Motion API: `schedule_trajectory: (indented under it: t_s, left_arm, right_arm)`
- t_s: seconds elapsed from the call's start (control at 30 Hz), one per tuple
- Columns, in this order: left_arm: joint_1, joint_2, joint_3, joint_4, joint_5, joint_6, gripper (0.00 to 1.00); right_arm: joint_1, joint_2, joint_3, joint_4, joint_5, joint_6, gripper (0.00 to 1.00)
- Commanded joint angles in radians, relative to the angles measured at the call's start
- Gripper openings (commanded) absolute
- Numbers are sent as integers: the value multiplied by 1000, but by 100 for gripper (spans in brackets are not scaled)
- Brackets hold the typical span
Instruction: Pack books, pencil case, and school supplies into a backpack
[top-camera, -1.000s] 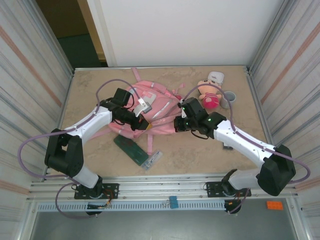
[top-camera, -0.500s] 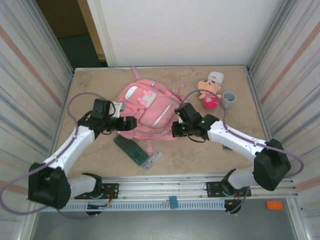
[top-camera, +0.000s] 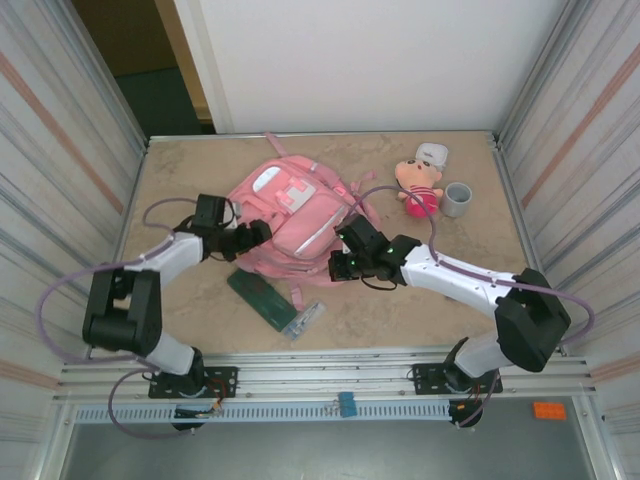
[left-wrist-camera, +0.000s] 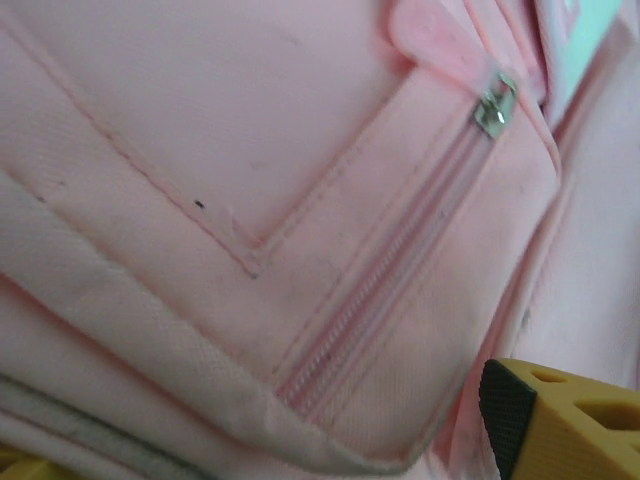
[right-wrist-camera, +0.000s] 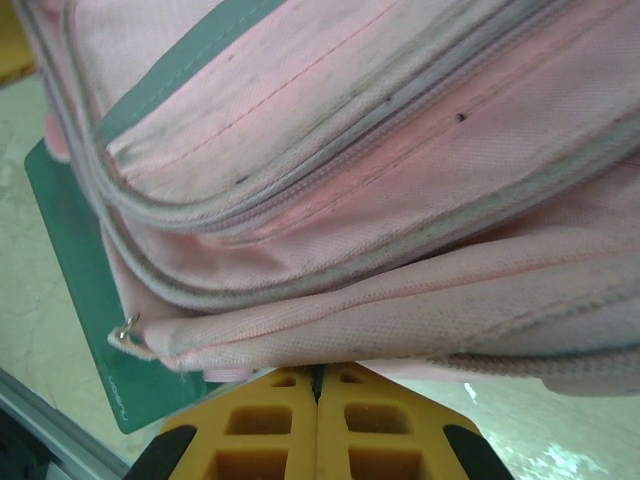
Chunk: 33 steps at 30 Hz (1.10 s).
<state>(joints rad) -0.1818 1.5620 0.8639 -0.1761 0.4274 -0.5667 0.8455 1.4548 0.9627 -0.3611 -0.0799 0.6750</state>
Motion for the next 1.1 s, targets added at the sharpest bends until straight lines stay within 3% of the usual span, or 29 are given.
schedule_trajectory:
  t_s: [0.0,0.2,0.33,0.47,0.6,0.73,1.07]
  left_arm:
    - [0,91,125,132,64,-28,83]
    - [1,93,256,18,62,-53,84]
    - [1,-69,211,-113,54,-114,84]
    - [1,-285,46,-136,37,-286,84]
    - [-18,-447,-150,-66,49,-531,82]
    - [-114,-507,-279,55,24,-721,79]
    - [-307,-354,-360,375,-79,-958,71]
  right_arm:
    - [19,53,26,114,-43,41,0]
    - [20,148,112,118,-47,32,0]
    - [22,164,130,112,-33,27,0]
    - [24,164,127,105,-35,20,0]
    - [28,165,132,105,-47,6,0]
    - [32,172,137,105,-53,-3,0]
    - [46,173,134,113,-60,-11,0]
